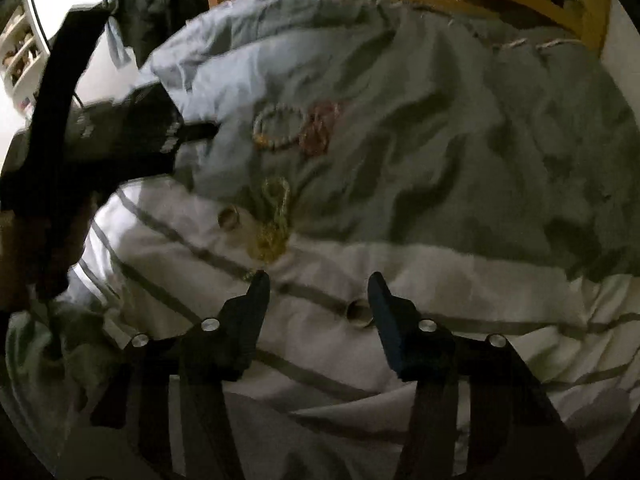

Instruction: Organize jewelry

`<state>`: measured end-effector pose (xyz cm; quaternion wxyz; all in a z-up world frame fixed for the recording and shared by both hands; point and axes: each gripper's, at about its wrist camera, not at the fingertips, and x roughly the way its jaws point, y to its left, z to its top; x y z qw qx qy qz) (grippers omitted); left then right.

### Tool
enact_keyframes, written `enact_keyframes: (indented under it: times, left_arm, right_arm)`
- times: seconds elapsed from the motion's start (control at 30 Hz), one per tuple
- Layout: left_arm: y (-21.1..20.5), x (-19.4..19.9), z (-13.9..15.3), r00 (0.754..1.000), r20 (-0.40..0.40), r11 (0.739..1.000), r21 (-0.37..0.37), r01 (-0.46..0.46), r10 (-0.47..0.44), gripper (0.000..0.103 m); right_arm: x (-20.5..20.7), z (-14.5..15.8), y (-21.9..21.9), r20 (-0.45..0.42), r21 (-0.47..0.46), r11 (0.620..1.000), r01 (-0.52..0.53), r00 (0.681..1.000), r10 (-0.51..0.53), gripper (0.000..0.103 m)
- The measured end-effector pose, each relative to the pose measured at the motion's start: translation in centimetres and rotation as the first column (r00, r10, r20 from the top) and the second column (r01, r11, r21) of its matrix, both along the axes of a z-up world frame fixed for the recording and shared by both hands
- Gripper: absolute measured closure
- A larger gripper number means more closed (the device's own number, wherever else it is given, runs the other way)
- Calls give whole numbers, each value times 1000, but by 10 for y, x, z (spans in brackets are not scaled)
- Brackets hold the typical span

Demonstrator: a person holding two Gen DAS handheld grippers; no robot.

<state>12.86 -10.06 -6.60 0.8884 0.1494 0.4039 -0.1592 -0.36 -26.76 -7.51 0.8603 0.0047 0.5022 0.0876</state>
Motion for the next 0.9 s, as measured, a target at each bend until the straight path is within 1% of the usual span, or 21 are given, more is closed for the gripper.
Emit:
enact_keyframes:
  times: [0.13, 0.2, 0.23, 0.3, 0.33, 0.37, 0.4, 0.43, 0.5, 0.53, 0.57, 0.6, 0.7, 0.8, 0.9]
  left_arm:
    - [-11, 30, -15, 999, -17, 998, -47, 33, -34, 28]
    - [-16, 41, -25, 999, -23, 998, -46, 38, -39, 28]
    - [-18, 46, -30, 999, -29, 999, -38, 37, -38, 28]
    - [-22, 59, -41, 998, -45, 999, -31, 32, -33, 30]
    - [-23, 64, -45, 998, -55, 999, -29, 33, -34, 31]
    - [-25, 69, -49, 997, -61, 999, -22, 34, -35, 39]
    - [-25, 71, -50, 997, -66, 999, -21, 33, -34, 53]
    - [-24, 73, -50, 997, -71, 999, -27, 33, -34, 58]
    - [-21, 76, -49, 997, -75, 999, -25, 22, -24, 76]
    - [-19, 77, -48, 996, -80, 999, -33, 21, -24, 80]
    - [-17, 78, -46, 996, -86, 999, -48, 23, -27, 86]
    - [-14, 79, -45, 995, -93, 998, -58, 19, -24, 89]
    - [-8, 76, -40, 995, -98, 997, -76, 9, -16, 93]
    - [-3, 69, -28, 996, -91, 996, -94, -4, -5, 94]
    - [3, 60, -14, 997, -77, 993, -116, -7, -2, 94]
  right_arm:
    - [8, -17, -14, -71, 33, 998, 47, 996, -44, 59]
    - [15, -31, -22, -128, 37, 996, 76, 989, -71, 60]
    - [18, -36, -23, -146, 34, 996, 82, 986, -76, 66]
    - [19, -40, -21, -145, 22, 997, 75, 987, -71, 73]
    - [19, -40, -19, -143, 21, 998, 62, 988, -58, 82]
    - [19, -40, -17, -141, 20, 998, 53, 989, -50, 82]
    - [20, -41, -16, -136, 21, 999, 46, 990, -42, 82]
    - [20, -41, -16, -135, 28, 999, 44, 990, -40, 82]
    - [23, -39, -22, -127, 54, 997, 59, 991, -52, 82]
    - [23, -37, -26, -115, 72, 995, 72, 991, -63, 82]
    - [24, -36, -27, -109, 78, 994, 80, 992, -71, 82]
    - [23, -34, -31, -100, 91, 992, 90, 992, -81, 82]
    - [20, -25, -35, -67, 118, 988, 100, 993, -93, 82]
    - [17, -16, -35, -29, 121, 987, 102, 995, -99, 82]
    - [15, -11, -33, -2, 106, 989, 99, 995, -100, 82]
